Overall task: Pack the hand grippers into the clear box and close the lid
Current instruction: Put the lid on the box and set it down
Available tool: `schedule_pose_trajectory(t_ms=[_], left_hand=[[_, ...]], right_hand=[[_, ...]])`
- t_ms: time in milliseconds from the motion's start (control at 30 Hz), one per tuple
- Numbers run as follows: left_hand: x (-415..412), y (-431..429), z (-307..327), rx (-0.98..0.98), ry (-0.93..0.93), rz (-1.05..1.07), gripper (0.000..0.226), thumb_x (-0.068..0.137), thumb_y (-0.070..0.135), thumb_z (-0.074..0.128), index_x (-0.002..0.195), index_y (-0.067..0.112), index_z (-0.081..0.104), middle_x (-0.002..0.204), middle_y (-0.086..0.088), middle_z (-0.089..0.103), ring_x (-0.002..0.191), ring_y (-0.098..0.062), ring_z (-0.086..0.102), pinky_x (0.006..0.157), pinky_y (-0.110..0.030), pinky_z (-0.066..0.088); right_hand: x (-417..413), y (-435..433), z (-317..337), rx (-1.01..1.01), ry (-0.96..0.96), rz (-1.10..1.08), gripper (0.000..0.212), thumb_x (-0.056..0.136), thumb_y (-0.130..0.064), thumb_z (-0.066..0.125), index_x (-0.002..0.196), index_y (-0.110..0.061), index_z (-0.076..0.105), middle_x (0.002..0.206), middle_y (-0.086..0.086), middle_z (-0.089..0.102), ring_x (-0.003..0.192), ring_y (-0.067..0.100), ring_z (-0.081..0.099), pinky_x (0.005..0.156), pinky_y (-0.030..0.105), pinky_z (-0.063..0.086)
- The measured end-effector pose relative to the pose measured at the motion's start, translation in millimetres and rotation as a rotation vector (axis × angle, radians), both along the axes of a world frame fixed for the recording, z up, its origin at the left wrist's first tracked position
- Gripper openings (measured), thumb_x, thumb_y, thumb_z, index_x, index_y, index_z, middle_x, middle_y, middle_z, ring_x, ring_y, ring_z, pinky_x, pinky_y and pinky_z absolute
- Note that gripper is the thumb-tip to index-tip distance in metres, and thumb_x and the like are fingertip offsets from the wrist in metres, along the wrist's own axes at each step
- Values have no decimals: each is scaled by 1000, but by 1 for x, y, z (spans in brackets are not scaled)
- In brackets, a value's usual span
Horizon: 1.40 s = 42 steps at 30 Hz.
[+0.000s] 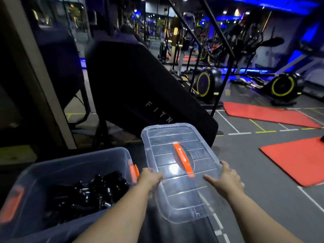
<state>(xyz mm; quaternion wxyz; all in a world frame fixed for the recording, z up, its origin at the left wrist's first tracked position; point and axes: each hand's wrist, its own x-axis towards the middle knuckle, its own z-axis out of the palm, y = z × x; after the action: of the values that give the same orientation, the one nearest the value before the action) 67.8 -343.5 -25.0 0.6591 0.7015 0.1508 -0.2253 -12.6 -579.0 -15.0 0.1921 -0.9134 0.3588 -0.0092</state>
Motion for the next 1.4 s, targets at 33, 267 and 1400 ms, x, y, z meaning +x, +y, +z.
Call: schedule_pose_trajectory(t_ms=[33,267,1400], left_hand=[[-2,10,9,-71,6,47,64,48,21,63,108,6,47,103,-15,59,79,-29,67,68,-33,58],[0,87,46,-237,-49,269,42,71,-4,67,101,6,41,93,-21,55,59,-26,64,53,-34,57],[-6,343,28,-180,-85,1207,88,69,17,85,137,15,29,109,-7,49,90,-28,59,87,-47,53]], right_hand=[[4,9,9,-9,-9,19,102,67,-76,62,147,-32,19,137,10,47,127,29,44,100,44,35],[30,92,48,64,-171,-36,102,69,-69,65,149,-31,14,142,5,44,127,28,45,106,49,27],[115,273,-15,801,-314,192,72,77,-40,66,141,-23,37,115,11,63,84,24,55,74,37,44]])
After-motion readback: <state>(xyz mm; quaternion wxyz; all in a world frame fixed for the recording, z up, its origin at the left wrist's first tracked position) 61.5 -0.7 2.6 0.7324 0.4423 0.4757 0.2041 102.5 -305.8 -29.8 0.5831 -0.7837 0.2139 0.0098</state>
